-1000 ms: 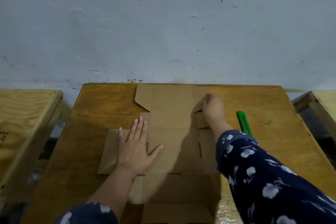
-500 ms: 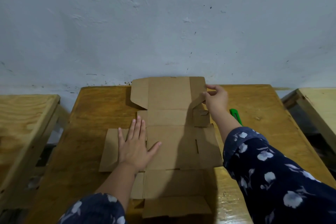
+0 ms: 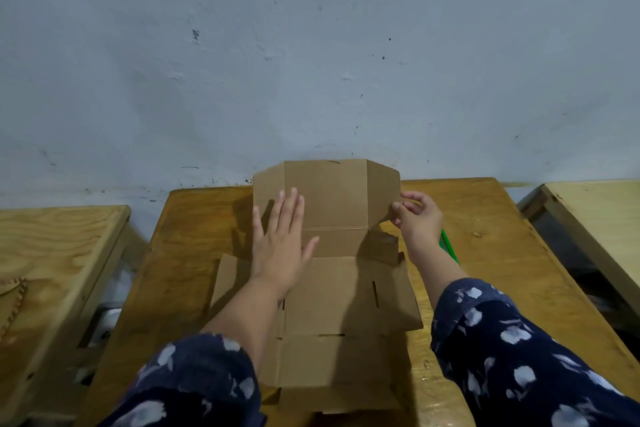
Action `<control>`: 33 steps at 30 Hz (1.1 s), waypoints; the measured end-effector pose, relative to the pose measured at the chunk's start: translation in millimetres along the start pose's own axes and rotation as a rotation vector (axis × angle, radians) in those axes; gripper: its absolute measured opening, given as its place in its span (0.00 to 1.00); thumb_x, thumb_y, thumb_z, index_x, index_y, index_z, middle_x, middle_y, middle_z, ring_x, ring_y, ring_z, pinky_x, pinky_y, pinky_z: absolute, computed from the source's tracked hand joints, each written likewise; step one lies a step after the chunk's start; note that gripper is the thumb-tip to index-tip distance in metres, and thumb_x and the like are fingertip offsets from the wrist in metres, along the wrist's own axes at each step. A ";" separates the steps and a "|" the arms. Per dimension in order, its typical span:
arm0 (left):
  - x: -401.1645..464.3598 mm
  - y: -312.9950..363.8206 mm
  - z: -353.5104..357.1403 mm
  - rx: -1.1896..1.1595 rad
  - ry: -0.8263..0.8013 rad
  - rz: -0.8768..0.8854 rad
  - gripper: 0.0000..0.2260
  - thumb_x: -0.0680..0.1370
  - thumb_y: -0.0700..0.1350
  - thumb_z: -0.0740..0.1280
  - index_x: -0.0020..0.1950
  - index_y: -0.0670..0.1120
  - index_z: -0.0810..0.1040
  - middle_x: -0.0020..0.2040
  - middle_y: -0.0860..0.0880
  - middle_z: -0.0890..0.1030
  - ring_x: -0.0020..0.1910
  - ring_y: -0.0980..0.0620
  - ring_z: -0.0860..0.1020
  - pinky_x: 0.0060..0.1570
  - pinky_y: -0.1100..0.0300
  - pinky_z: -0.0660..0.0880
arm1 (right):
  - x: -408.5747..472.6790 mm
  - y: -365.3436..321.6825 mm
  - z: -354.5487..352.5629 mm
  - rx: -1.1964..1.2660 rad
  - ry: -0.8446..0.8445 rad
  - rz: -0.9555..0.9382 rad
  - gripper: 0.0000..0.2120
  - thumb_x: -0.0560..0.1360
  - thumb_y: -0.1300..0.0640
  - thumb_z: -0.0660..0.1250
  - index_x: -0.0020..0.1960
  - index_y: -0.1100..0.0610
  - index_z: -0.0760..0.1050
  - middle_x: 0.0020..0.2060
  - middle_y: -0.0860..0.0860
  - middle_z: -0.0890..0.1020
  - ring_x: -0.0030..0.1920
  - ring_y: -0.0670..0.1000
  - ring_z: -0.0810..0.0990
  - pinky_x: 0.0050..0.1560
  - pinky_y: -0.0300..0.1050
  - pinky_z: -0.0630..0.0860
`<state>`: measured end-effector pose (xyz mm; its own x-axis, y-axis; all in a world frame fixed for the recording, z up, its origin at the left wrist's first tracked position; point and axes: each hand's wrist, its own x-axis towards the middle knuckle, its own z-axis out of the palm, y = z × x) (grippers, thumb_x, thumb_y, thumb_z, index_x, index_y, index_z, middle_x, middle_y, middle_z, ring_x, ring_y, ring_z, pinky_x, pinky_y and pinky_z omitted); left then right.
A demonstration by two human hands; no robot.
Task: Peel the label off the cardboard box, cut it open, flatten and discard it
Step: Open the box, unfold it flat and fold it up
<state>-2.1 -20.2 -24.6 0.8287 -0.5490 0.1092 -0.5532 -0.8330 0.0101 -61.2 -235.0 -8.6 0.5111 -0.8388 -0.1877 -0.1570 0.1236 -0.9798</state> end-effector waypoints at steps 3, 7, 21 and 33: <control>30.7 -5.1 -20.5 -0.046 0.050 0.019 0.32 0.81 0.61 0.48 0.78 0.49 0.38 0.78 0.47 0.36 0.76 0.48 0.34 0.74 0.39 0.39 | -3.5 3.3 -4.4 0.058 -0.006 0.029 0.13 0.74 0.70 0.66 0.42 0.52 0.73 0.45 0.55 0.83 0.48 0.54 0.82 0.41 0.44 0.79; 62.8 -6.8 -38.3 -0.062 0.054 0.089 0.27 0.83 0.57 0.48 0.79 0.52 0.43 0.80 0.49 0.43 0.78 0.49 0.38 0.73 0.37 0.41 | -7.0 9.7 -11.2 0.099 -0.036 0.060 0.11 0.75 0.70 0.65 0.44 0.54 0.72 0.48 0.58 0.83 0.50 0.55 0.82 0.50 0.51 0.80; 80.9 -1.9 -29.0 -0.543 0.136 0.073 0.16 0.81 0.38 0.60 0.63 0.53 0.79 0.45 0.51 0.75 0.45 0.59 0.74 0.71 0.47 0.58 | -25.0 42.6 -37.0 -0.620 -0.306 0.003 0.22 0.73 0.65 0.69 0.65 0.53 0.73 0.61 0.52 0.78 0.59 0.52 0.77 0.52 0.43 0.75; 106.7 -4.8 -44.0 -0.693 0.211 0.011 0.10 0.80 0.43 0.64 0.54 0.56 0.81 0.42 0.63 0.76 0.54 0.46 0.75 0.54 0.50 0.77 | 0.2 39.4 -13.4 -0.475 -0.011 0.054 0.07 0.74 0.60 0.69 0.50 0.51 0.75 0.45 0.50 0.81 0.44 0.49 0.78 0.39 0.44 0.75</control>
<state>85.2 -71.8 30.7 0.8273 -0.4739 0.3015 -0.5463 -0.5539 0.6283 -78.6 -237.5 -46.3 0.5000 -0.8318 -0.2410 -0.5515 -0.0912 -0.8292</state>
